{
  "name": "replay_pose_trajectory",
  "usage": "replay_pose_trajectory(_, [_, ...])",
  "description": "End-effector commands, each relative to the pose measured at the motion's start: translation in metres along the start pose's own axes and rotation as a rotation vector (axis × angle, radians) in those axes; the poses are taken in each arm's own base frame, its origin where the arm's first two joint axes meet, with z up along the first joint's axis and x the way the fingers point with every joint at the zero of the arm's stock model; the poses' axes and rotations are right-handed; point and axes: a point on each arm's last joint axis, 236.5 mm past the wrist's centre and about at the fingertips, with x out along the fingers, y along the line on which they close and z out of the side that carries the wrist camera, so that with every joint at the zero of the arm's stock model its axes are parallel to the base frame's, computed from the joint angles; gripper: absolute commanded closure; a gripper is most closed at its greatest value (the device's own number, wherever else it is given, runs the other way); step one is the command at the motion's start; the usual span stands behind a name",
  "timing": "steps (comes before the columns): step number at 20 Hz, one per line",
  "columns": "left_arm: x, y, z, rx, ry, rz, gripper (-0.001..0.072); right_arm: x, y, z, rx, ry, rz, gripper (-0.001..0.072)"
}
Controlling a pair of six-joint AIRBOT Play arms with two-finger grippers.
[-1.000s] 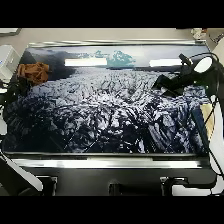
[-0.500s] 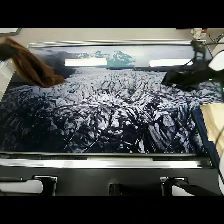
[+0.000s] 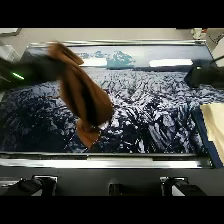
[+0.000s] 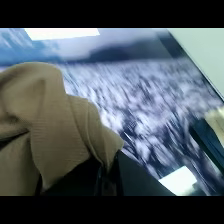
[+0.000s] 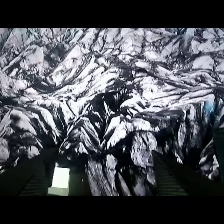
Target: Fold the clothes and pants, and hang the long-sleeved shirts on hangers.
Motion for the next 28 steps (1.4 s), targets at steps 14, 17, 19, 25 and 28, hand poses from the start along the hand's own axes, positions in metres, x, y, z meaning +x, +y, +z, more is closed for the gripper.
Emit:
replay_pose_trajectory(14, [0.123, 0.028, -0.229, -0.110, 0.598, 0.080, -0.0013, -0.004, 0.037, -0.119, 0.138, 0.474, 0.143, 0.0034])
replay_pose_trajectory(17, [0.056, 0.141, -0.200, -0.152, 0.646, 0.280, -0.0013, 0.026, 0.068, -0.163, 0.209, 0.610, 0.235, 0.0027])
replay_pose_trajectory(19, [0.016, 0.192, -0.219, -0.226, 0.748, 0.343, -0.0013, 0.053, 0.086, -0.185, 0.210, 0.628, 0.260, 0.0011])
replay_pose_trajectory(25, [-0.021, 0.205, -0.329, -0.580, 0.931, 0.254, -0.0012, 0.132, 0.090, -0.187, 0.336, 0.439, 0.221, 0.0010])
replay_pose_trajectory(28, [0.004, 0.190, -0.345, -0.650, 0.863, 0.202, -0.0012, 0.149, 0.076, -0.183, 0.348, 0.409, 0.160, 0.0009])
